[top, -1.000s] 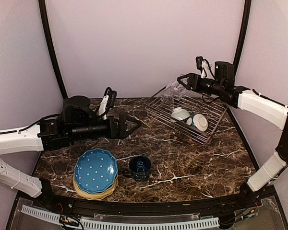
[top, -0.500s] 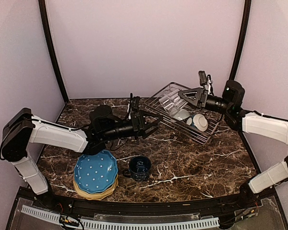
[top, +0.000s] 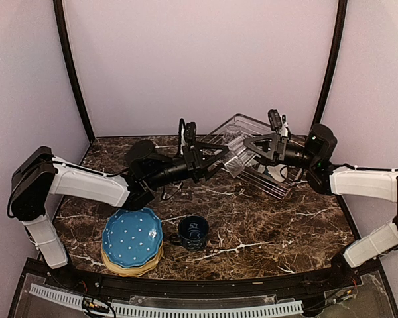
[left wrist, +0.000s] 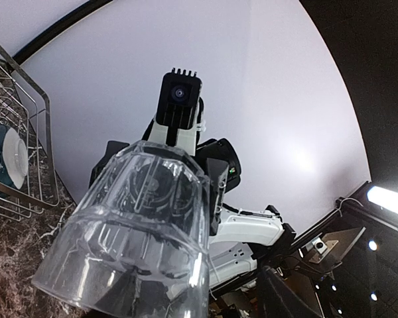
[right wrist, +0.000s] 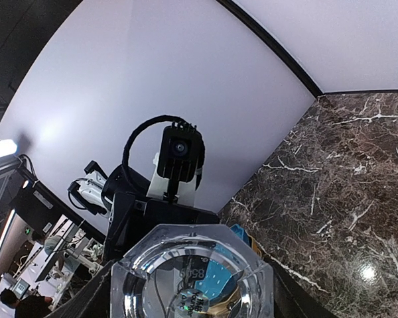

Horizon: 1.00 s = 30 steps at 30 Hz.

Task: Unload the mixed dishes from the dish rack
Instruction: Pass from the right arm to the left, then place the cup at the center of the board.

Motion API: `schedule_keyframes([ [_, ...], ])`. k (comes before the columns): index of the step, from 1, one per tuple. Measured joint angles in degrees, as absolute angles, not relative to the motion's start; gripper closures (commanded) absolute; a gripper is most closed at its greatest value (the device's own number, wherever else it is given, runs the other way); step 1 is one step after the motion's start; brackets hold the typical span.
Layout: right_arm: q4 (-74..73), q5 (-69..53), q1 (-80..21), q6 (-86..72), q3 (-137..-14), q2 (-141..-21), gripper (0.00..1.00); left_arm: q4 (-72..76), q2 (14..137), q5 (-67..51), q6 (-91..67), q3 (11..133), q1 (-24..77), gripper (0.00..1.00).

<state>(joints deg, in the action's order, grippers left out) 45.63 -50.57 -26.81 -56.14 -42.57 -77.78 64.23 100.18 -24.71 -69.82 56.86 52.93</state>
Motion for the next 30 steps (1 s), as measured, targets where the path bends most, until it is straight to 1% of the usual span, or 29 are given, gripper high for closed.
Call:
schedule_keyframes([
  [2,47.13,-50.54,-27.07,-56.88,-41.71,-77.82,0.71,64.16,100.62,-24.58,-69.84,57.56,52.93,0.59],
  [3,47.92,-50.5,-27.2,-57.39,-41.32,-77.89,0.71,64.1,100.73,-24.58,-69.69,57.82,52.93,0.61],
  [4,48.9,-50.37,-27.33,-57.69,-41.01,-78.0,0.71,63.94,100.86,-24.56,-69.6,57.93,52.93,0.67],
  [5,49.69,-50.3,-27.42,-57.89,-40.8,-78.08,0.71,63.94,100.99,-24.51,-69.76,57.95,52.93,0.69],
  [6,50.83,-50.15,-27.49,-58.37,-40.34,-78.26,0.71,63.83,101.19,-24.43,-69.58,58.0,52.93,0.75],
  [7,51.42,-50.09,-27.53,-58.52,-40.01,-78.35,0.7,63.83,101.34,-24.43,-69.82,58.0,52.93,0.77],
  [8,52.14,-49.95,-27.55,-58.81,-39.59,-78.5,0.67,63.68,101.51,-24.4,-69.78,58.0,52.93,0.83],
  [9,52.69,-49.6,-27.59,-58.81,-39.2,-78.63,0.64,63.75,101.69,-24.43,-69.97,58.0,52.93,0.87],
  [10,52.99,-49.41,-27.59,-58.74,-38.98,-78.76,0.6,63.83,101.78,-24.4,-70.26,58.0,52.93,0.92],
  [12,53.84,-49.01,-27.59,-58.24,-38.72,-78.96,0.51,64.73,101.8,-24.36,-71.35,58.04,52.93,0.98],
  [14,53.74,-48.97,-27.57,-57.39,-38.72,-78.81,0.41,65.63,101.67,-24.4,-71.64,58.19,52.8,0.99],
  [18,47.81,-48.56,-27.03,-53.15,-38.65,-76.69,0.13,64.2,101.47,-24.97,-71.22,58.24,52.6,0.99],
  [20,42.46,-46.83,-26.35,-50.89,-38.17,-74.43,0.02,61.65,101.12,-24.91,-69.41,58.33,52.66,0.99],
  [25,27.73,-40.58,-20.18,-43.22,-36.88,-66.43,0.01,49.87,101.06,-24.77,-63.88,58.48,53.36,0.99],
  [27,22.33,-37.69,-18.35,-40.07,-36.93,-63.44,0.01,42.94,101.03,-24.1,-60.51,59.46,53.82,0.99],
  [30,13.82,-32.82,-17.19,-34.81,-37.87,-59.46,0.01,29.36,101.03,-21.82,-53.8,64.58,55.68,0.99],
])
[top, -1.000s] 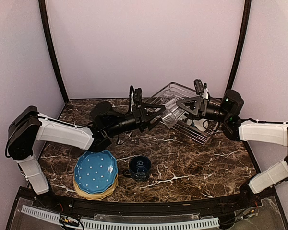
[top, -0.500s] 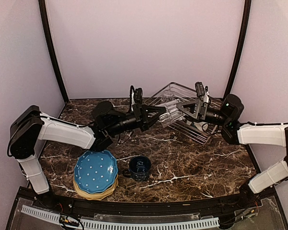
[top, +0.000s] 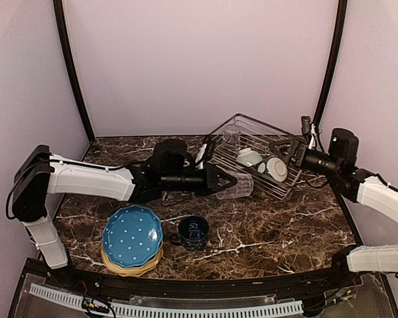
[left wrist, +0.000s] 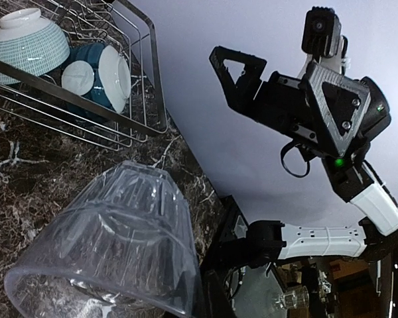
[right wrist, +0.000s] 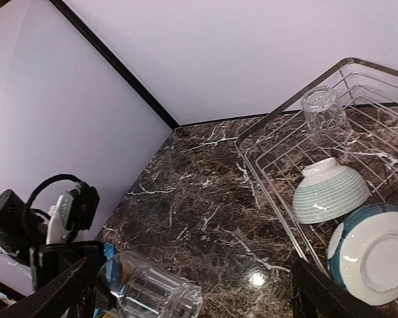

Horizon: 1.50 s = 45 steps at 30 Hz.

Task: Unload the mixed dishes from the dish rack
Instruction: Place the cup at the center of the board.

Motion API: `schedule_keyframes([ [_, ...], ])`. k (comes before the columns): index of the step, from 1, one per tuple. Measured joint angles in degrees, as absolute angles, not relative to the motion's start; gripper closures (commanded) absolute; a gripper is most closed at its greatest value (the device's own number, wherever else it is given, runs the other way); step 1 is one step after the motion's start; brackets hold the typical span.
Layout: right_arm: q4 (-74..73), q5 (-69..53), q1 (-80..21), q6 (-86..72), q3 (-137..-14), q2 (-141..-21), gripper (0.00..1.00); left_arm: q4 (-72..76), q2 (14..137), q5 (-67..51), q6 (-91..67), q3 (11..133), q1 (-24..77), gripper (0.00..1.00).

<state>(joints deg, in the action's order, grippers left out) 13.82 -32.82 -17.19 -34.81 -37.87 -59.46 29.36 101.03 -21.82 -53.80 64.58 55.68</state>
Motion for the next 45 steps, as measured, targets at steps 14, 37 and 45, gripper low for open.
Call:
schedule_keyframes([
  [14,0.64,-22.83,-16.8,-24.95,-40.64,-55.22,0.01,-30.24,113.43,-1.89,-25.43,106.91,71.7,0.99],
  [37,0.86,-23.31,-16.8,-25.58,-40.58,-57.71,0.01,-53.47,124.7,5.56,-20.05,112.55,74.54,0.85],
  [45,0.86,-23.29,-16.8,-25.43,-40.58,-58.52,0.01,-53.47,124.73,5.34,-19.14,112.66,74.54,0.7],
])
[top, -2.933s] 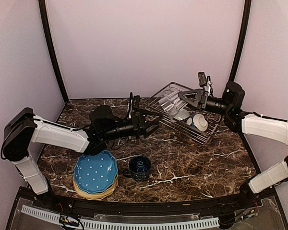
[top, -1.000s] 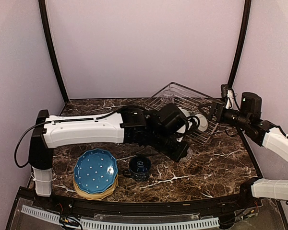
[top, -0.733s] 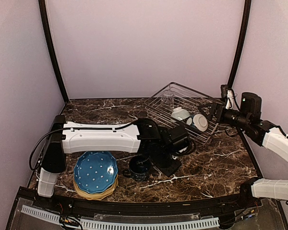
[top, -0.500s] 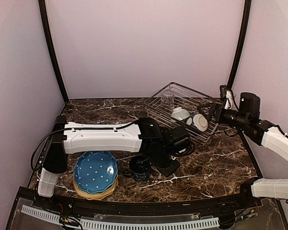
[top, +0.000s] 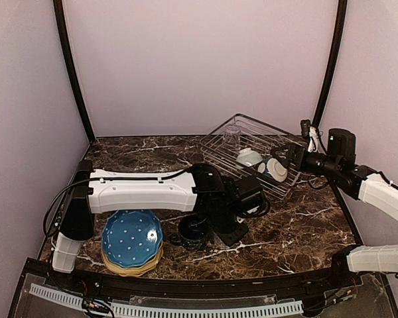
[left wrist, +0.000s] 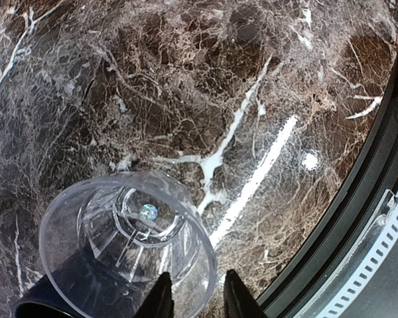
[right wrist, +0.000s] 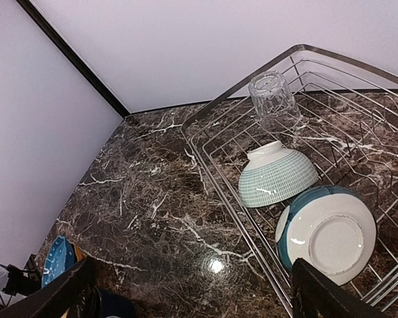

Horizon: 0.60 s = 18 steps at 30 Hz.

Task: Unload the mixed dishes from the dish rack
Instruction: Place the cup at the center of the board, then grab the cup from the dish rack.

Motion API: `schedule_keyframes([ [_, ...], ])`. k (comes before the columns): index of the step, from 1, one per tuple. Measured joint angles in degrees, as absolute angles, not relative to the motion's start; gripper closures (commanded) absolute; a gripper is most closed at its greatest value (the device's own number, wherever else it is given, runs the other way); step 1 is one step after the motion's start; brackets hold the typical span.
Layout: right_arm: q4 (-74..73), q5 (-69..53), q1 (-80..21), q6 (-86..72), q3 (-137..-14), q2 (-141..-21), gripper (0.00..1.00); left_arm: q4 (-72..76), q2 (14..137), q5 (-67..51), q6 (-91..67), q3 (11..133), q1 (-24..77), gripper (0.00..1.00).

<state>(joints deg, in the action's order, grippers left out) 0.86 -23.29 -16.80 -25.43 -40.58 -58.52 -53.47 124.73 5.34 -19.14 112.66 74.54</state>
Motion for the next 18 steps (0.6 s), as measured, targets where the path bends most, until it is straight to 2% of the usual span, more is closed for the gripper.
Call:
schedule_keyframes([
  [4,0.8,-23.18,-16.8,-24.88,-40.71,-59.83,0.01,-53.19,124.66,5.54,-18.04,113.69,74.54,0.53],
  [6,0.58,-23.03,-16.8,-24.38,-41.17,-61.36,0.01,-52.42,124.09,6.5,-17.1,113.49,74.54,0.4],
  [9,0.38,-22.52,-16.8,-23.75,-42.37,-64.27,0.01,-49.78,120.53,9.58,-15.2,110.15,74.48,0.3],
  [13,0.36,-22.11,-16.8,-22.61,-44.34,-69.45,0.01,-43.0,109.14,11.4,-14.06,99.9,73.12,0.2],
  [17,0.25,-21.3,-16.8,-20.93,-47.46,-75.26,0.01,-29.82,91.64,9.17,-15.9,84.62,67.88,0.03],
  [18,0.05,-20.95,-16.8,-20.29,-48.69,-76.77,0.01,-25.63,87.15,8.34,-16.99,80.44,66.28,0.02],
])
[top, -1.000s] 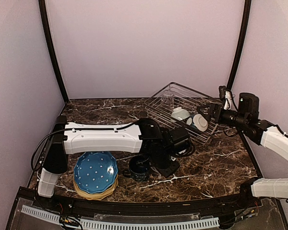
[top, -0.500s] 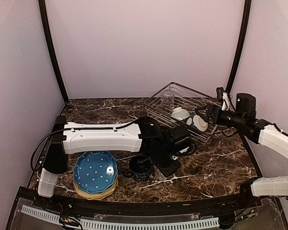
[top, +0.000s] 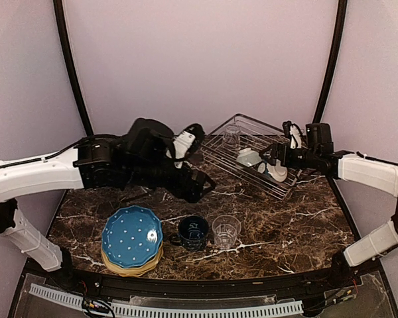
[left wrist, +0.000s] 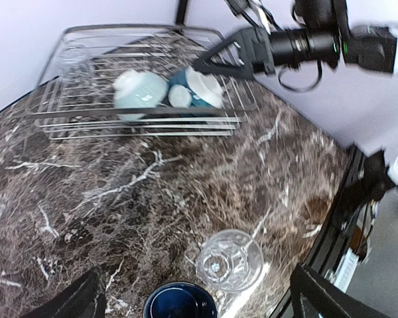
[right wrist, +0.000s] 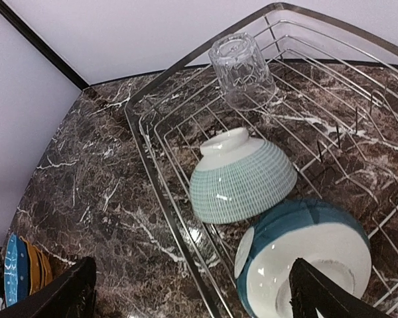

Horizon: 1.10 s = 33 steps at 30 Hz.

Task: Unload the mixed dishes from the dish rack
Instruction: Grab the cup from the dish rack.

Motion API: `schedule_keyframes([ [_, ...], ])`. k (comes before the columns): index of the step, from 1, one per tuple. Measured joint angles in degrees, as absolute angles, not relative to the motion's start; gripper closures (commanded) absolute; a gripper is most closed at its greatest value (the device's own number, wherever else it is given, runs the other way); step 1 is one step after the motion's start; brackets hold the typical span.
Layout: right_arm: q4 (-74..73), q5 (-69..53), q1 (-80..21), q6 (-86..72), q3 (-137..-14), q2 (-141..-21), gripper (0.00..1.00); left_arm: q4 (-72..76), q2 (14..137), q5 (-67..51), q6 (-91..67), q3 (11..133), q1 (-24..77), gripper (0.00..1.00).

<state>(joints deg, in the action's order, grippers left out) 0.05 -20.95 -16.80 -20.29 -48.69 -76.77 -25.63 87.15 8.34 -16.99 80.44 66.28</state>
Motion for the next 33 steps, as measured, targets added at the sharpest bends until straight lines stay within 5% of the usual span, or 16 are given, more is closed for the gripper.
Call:
schedule_keyframes([
  [8,-1.5,-19.31,-16.8,-14.79,-67.57,-93.82,0.01,-1.1,68.14,1.65,-27.31,56.03,56.73,0.01],
  [23,-17.78,-15.22,-18.11,-7.03,-113.65,-130.72,0.01,1.17,68.16,-1.02,-31.03,52.42,55.48,0.01],
  [33,-23.55,-9.93,-21.34,-3.86,-133.47,-147.09,0.02,1.17,68.16,-2.13,-31.16,52.34,54.72,0.01],
])
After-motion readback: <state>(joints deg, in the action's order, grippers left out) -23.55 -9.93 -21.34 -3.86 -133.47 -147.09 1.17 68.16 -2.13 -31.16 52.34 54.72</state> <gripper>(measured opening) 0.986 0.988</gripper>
